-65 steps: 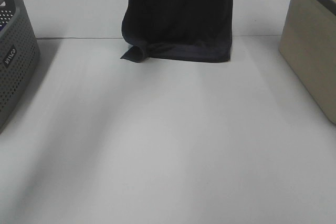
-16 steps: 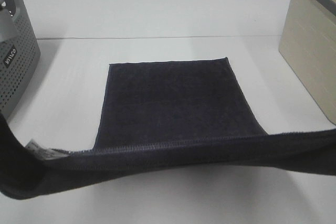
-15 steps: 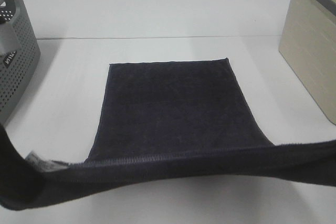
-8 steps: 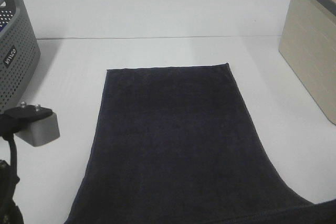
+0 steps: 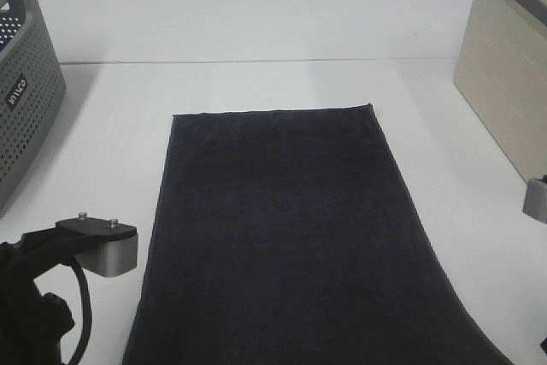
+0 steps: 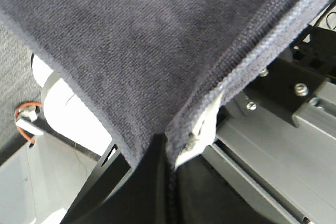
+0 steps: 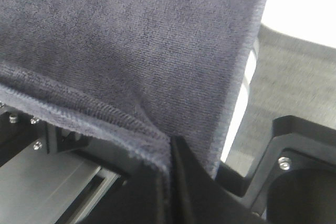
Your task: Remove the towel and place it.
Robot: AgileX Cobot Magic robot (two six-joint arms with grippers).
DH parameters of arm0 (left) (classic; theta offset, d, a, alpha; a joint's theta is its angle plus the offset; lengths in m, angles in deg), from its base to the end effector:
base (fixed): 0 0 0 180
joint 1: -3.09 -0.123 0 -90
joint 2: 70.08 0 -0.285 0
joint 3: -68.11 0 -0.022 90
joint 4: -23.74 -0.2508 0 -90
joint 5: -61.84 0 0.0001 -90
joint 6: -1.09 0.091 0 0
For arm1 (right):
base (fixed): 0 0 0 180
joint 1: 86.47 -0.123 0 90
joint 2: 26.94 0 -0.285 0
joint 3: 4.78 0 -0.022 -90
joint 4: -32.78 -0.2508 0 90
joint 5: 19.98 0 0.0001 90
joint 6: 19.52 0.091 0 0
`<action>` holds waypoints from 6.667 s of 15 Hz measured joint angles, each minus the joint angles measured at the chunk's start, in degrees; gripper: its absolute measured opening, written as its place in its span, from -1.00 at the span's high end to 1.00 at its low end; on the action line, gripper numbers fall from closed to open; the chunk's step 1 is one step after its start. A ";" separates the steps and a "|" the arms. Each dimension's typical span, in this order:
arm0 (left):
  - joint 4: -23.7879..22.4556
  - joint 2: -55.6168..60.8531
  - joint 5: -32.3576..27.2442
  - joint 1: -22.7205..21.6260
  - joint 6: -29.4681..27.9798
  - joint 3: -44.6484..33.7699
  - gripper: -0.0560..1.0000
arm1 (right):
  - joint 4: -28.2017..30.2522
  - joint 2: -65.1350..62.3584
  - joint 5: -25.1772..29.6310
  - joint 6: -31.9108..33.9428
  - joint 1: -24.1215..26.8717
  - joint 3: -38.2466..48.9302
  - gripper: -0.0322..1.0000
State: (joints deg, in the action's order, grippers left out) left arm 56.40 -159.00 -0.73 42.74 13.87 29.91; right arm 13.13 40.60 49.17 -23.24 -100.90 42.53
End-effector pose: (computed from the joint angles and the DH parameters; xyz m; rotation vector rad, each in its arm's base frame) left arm 0.1263 -0.1613 0.1946 -0.8340 -2.6791 0.6157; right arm 0.1125 0.0585 0.2147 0.2739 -2.9951 -0.4673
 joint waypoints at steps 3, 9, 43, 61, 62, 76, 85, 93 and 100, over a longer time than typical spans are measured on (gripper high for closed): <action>-0.29 -4.41 -0.97 0.00 -0.06 0.00 0.89 | -1.83 8.54 -0.11 -1.95 0.06 0.00 0.90; 2.64 -15.13 0.34 0.00 2.35 1.43 0.89 | -1.32 27.50 -3.15 -3.67 0.52 -0.06 0.90; -1.78 -30.37 -6.59 0.00 0.40 13.92 -0.13 | -8.42 40.11 -10.43 -10.66 0.57 -0.17 -0.28; -26.76 -22.92 -6.99 -0.46 -8.25 38.67 -0.16 | -2.81 28.65 -11.34 -9.97 0.63 -25.15 -0.31; -30.48 -22.92 -6.99 -0.97 -10.20 39.53 -0.22 | -2.41 28.30 -11.69 -8.59 0.63 -27.27 -0.40; -5.10 -41.77 1.43 -29.68 1.95 61.71 -0.79 | -2.46 61.88 -0.57 -12.09 10.08 -74.83 -0.76; -2.29 -57.12 4.18 -33.58 4.76 69.04 -0.79 | -2.52 83.88 0.40 -12.15 10.08 -97.00 -0.76; -0.06 -59.36 4.70 -33.58 6.59 70.99 -0.79 | -3.84 88.29 0.46 -12.66 13.06 -97.46 -0.76; 0.06 -59.36 4.70 -33.52 6.59 70.99 -0.79 | -7.28 89.04 0.52 -14.95 13.12 -97.80 -0.76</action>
State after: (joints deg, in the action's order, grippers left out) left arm 56.46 -218.36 3.97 9.22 20.45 100.90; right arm 5.85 129.64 49.69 -38.20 -87.78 -55.28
